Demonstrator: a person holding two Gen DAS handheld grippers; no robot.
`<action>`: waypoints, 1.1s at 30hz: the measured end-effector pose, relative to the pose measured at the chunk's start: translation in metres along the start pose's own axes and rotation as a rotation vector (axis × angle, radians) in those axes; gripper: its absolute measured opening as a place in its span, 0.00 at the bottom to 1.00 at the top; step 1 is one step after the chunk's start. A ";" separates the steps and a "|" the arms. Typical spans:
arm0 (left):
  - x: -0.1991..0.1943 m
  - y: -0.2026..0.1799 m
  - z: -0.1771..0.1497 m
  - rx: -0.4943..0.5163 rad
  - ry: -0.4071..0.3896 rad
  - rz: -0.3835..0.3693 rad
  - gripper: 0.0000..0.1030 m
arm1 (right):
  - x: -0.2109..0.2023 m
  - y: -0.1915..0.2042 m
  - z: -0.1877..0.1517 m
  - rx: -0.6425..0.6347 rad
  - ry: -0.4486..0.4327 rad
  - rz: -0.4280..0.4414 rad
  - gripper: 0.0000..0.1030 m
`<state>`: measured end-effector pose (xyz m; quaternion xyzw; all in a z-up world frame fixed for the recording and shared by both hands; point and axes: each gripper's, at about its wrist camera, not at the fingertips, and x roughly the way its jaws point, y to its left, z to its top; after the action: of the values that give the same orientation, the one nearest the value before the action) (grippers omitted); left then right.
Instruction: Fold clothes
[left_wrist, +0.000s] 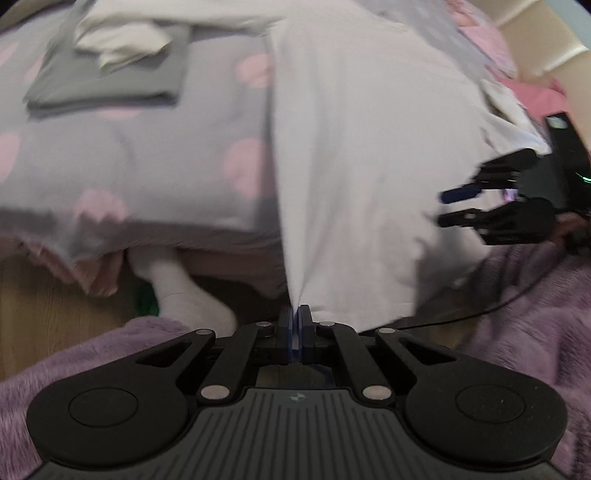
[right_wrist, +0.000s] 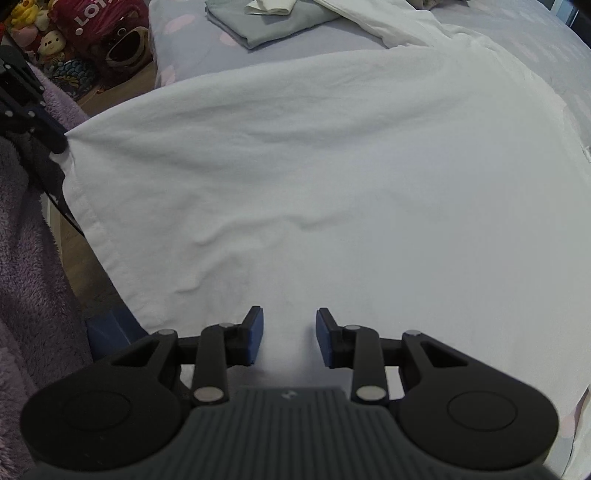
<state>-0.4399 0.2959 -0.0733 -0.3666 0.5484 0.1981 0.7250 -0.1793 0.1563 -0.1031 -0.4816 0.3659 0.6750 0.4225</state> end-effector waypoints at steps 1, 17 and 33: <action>0.006 0.007 0.001 -0.017 0.013 0.010 0.01 | 0.001 0.000 0.001 0.001 0.003 -0.003 0.34; 0.005 0.042 0.058 -0.095 -0.042 0.004 0.19 | -0.004 -0.031 0.002 0.132 -0.006 -0.058 0.36; -0.028 0.122 0.197 -0.213 -0.361 0.279 0.37 | -0.031 -0.126 -0.004 0.449 -0.106 -0.186 0.39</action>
<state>-0.4049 0.5256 -0.0596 -0.3205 0.4315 0.4149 0.7341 -0.0564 0.1931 -0.0849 -0.3713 0.4380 0.5594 0.5978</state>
